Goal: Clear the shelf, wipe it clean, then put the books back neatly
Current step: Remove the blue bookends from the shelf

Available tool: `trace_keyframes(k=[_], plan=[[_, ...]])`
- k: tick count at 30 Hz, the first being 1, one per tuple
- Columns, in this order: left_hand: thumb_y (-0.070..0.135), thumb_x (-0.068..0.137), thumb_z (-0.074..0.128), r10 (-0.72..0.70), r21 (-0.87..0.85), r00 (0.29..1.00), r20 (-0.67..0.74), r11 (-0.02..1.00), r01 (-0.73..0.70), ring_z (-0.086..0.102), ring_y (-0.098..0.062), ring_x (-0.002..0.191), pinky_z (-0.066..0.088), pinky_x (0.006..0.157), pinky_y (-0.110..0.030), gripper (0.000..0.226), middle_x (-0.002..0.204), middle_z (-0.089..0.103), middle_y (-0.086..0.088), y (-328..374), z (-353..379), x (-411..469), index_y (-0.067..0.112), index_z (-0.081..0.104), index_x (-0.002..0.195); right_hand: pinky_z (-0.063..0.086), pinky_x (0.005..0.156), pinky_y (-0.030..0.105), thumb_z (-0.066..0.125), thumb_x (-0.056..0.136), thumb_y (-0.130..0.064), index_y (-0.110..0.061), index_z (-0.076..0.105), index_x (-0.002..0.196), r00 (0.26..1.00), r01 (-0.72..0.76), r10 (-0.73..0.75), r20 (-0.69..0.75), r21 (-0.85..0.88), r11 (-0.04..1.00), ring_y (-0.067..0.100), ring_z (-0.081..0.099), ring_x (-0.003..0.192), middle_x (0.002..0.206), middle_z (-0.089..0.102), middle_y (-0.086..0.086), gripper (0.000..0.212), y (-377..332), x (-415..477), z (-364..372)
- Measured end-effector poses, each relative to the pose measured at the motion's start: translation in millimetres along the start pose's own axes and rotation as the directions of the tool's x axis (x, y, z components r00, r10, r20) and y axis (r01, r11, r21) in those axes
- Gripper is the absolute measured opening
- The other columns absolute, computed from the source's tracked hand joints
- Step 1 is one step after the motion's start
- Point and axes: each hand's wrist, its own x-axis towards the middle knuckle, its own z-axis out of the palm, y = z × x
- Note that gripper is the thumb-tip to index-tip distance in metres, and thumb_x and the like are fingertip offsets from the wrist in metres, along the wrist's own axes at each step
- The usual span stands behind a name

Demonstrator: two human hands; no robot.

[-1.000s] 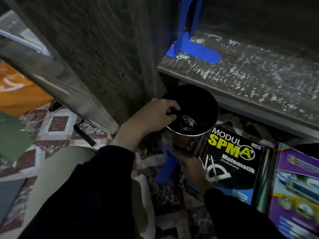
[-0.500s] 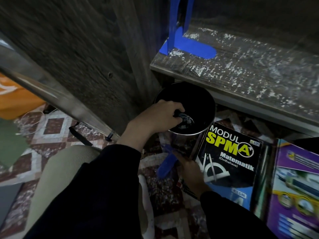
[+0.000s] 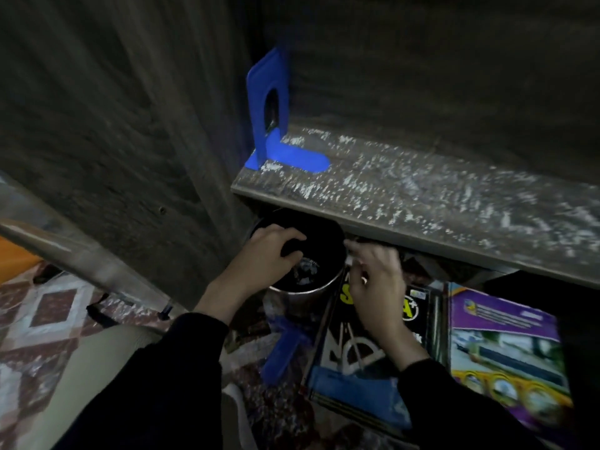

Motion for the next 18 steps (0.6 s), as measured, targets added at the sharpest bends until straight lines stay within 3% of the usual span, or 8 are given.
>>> trace_keyframes(k=[2,4,6,9,11,14,16,18], plan=[[0.021,0.090,0.062,-0.004,-0.005,0.993,-0.120,1.000,0.004,0.042,-0.024,0.124,0.030,0.104,-0.027,0.037,0.130,0.049,-0.005,9,-7,4,0.023,0.058,0.127,0.035,0.094,0.041,0.056,0.081,-0.014,-0.017,0.060,0.125,0.998,0.048,-0.057,-0.033,-0.212,0.976,0.030,0.035,0.117,0.125,0.054,0.016,0.045,7,26,-19],[0.020,0.090,0.059,-0.023,0.026,0.970,-0.241,0.999,0.030,0.033,-0.025,0.130,0.028,0.108,-0.032,0.043,0.138,0.039,-0.005,22,-18,13,0.023,0.052,0.132,0.010,0.110,0.054,0.065,0.083,-0.028,-0.023,0.037,0.144,0.994,0.020,0.023,0.108,-0.377,0.926,0.034,0.010,0.139,0.153,0.024,0.020,0.067,20,42,-26],[0.014,0.090,0.055,-0.001,0.108,0.898,-0.440,0.993,0.054,0.026,-0.032,0.134,0.027,0.110,-0.038,0.056,0.146,0.030,-0.014,36,-34,26,0.016,0.038,0.143,-0.013,0.111,0.053,0.066,0.081,-0.046,-0.027,0.010,0.152,0.971,0.066,0.051,0.232,-0.469,0.881,0.036,-0.010,0.144,0.159,-0.002,0.017,0.092,34,47,-26],[0.005,0.086,0.055,0.028,0.158,0.771,-0.637,0.983,0.095,0.018,-0.042,0.136,0.020,0.114,-0.043,0.078,0.150,0.016,-0.028,45,-67,53,0.008,0.013,0.151,-0.009,0.111,0.056,0.067,0.072,-0.063,-0.027,0.003,0.152,0.940,0.134,0.061,0.336,-0.526,0.840,0.039,-0.009,0.144,0.159,0.001,0.014,0.109,44,47,-23],[0.006,0.089,0.056,-0.026,0.132,0.769,-0.639,0.981,0.143,0.019,-0.043,0.137,0.019,0.113,-0.042,0.084,0.151,0.013,-0.028,49,-88,71,0.010,0.000,0.152,-0.013,0.111,0.057,0.062,0.072,-0.069,-0.030,-0.003,0.152,0.933,0.125,0.086,0.349,-0.539,0.833,0.038,-0.018,0.143,0.159,-0.007,0.010,0.111,44,49,-22],[0.007,0.093,0.054,-0.139,0.048,0.810,-0.569,0.978,0.202,0.043,-0.040,0.124,0.037,0.101,-0.044,0.087,0.139,0.038,-0.024,53,-110,90,0.022,-0.007,0.152,-0.025,0.105,0.056,0.047,0.078,-0.074,-0.034,-0.026,0.144,0.896,0.114,0.143,0.420,-0.530,0.841,0.032,-0.045,0.130,0.149,-0.038,0.004,0.106,42,53,-25],[0.004,0.093,0.050,-0.177,0.022,0.818,-0.548,0.974,0.225,0.055,-0.041,0.108,0.041,0.094,-0.047,0.082,0.121,0.054,-0.024,49,-118,96,0.027,-0.002,0.153,-0.026,0.104,0.058,0.043,0.079,-0.076,-0.035,-0.035,0.139,0.864,0.107,0.181,0.470,-0.523,0.846,0.033,-0.048,0.127,0.144,-0.047,0.004,0.106,40,55,-28],[0.000,0.092,0.044,-0.178,0.005,0.816,-0.550,0.976,0.217,0.056,-0.043,0.105,0.042,0.095,-0.046,0.074,0.113,0.058,-0.024,44,-122,98,0.029,0.011,0.152,-0.026,0.102,0.059,0.043,0.079,-0.076,-0.035,-0.037,0.137,0.837,0.104,0.207,0.506,-0.519,0.848,0.035,-0.044,0.130,0.144,-0.047,0.005,0.107,38,57,-30]])
